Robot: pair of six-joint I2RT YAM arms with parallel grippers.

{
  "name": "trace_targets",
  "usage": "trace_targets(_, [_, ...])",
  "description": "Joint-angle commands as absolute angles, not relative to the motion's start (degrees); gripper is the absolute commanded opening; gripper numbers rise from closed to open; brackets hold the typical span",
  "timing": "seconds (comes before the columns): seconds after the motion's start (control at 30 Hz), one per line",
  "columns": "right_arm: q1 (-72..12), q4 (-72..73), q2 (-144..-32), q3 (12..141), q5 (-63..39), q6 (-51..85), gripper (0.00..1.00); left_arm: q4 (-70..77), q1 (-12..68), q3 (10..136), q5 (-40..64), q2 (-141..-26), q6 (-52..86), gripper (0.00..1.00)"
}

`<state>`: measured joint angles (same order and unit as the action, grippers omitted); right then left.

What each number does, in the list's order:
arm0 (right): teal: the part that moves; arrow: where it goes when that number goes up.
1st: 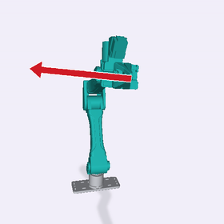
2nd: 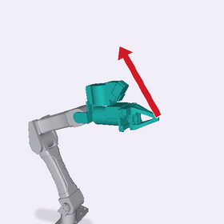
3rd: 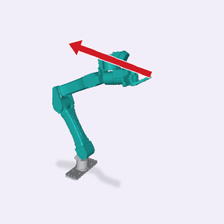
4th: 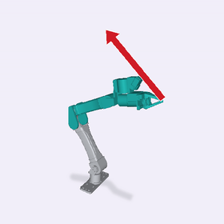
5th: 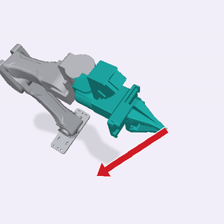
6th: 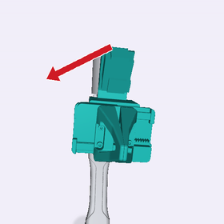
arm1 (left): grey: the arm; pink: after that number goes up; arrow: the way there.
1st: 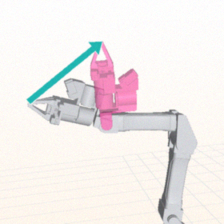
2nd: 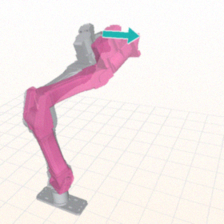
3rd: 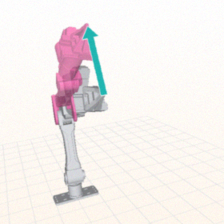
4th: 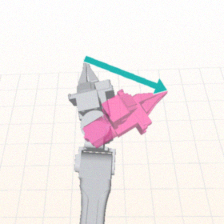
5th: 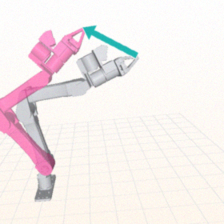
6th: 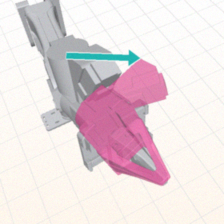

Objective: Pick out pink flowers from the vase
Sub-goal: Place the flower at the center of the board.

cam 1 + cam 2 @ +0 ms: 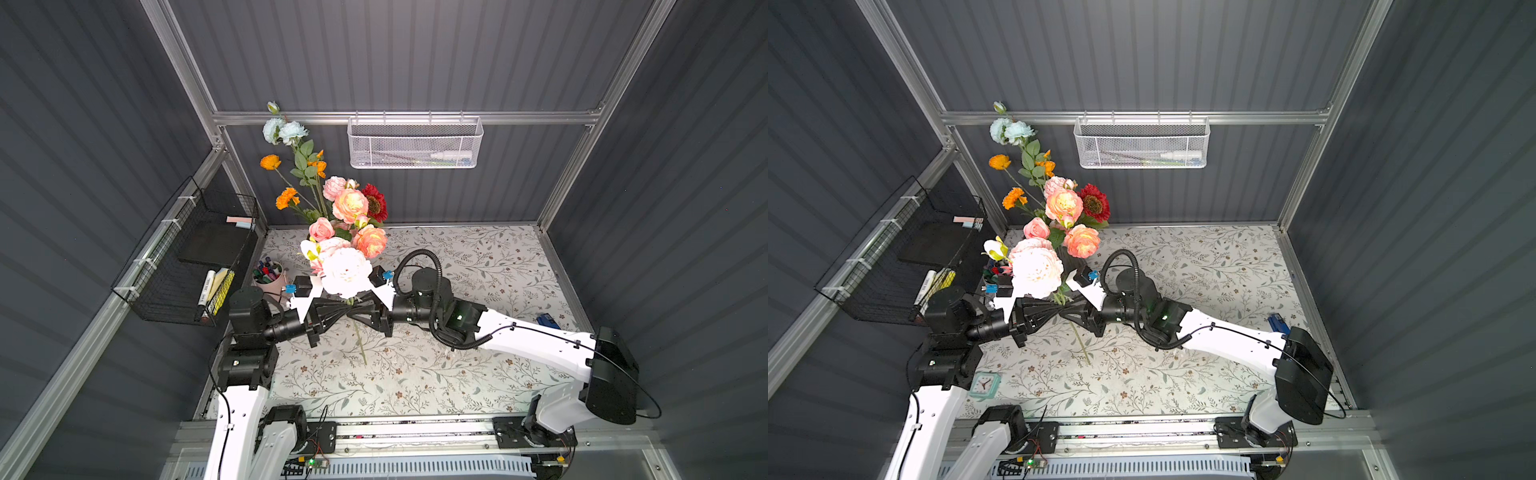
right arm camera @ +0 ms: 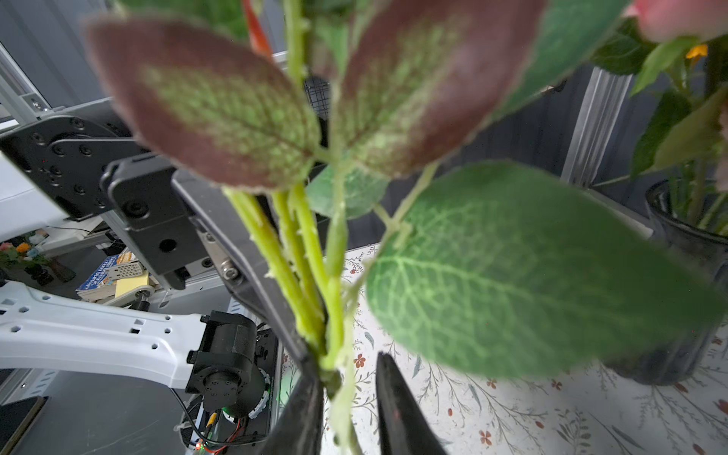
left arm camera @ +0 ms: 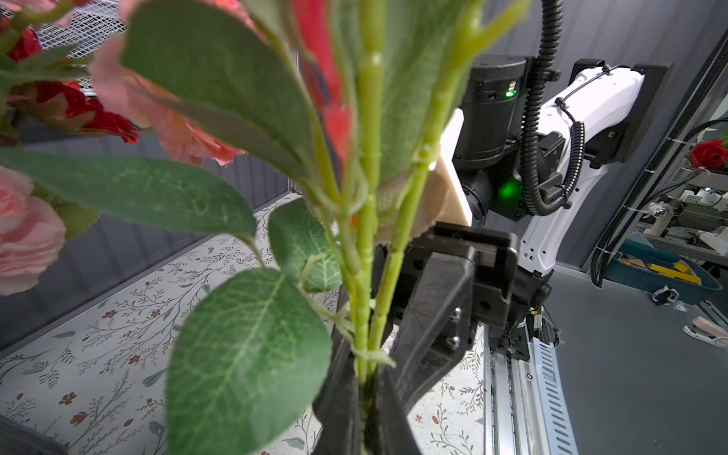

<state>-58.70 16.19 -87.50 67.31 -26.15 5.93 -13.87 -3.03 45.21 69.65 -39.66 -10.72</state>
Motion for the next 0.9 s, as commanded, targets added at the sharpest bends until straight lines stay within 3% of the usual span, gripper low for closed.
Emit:
trace_targets(0.0, [-58.97, 16.79, -87.63, 68.64, -26.02, 5.31, 0.22, -14.68, -2.46, 45.25, 70.61, -39.54, -12.30, 0.07])
trace_targets(0.23, [-59.04, 16.88, -87.76, 68.56, -26.71, 5.25, 0.00, -15.66, -2.46, 45.50, 70.16, -39.46, -13.03, 0.11])
trace_targets(0.5, [-59.06, 13.69, -85.30, 68.28, -24.74, 2.67, 0.00, -18.98, -2.37, 44.51, 64.24, -35.20, -17.37, 0.70])
trace_targets(0.53, [-59.11, 12.99, -84.66, 68.29, -24.35, 2.25, 0.00, -18.83, -2.37, 44.12, 63.73, -34.54, -17.84, 0.91])
trace_targets(0.57, [-59.15, 12.20, -84.00, 68.29, -23.74, 1.79, 0.00, -18.79, -2.42, 43.81, 63.04, -34.00, -18.61, 0.99])
trace_targets(0.87, [-59.14, 4.89, -74.92, 66.52, -13.15, -0.36, 0.00, -18.08, -2.37, 42.81, 56.19, -33.66, -21.42, 0.99])
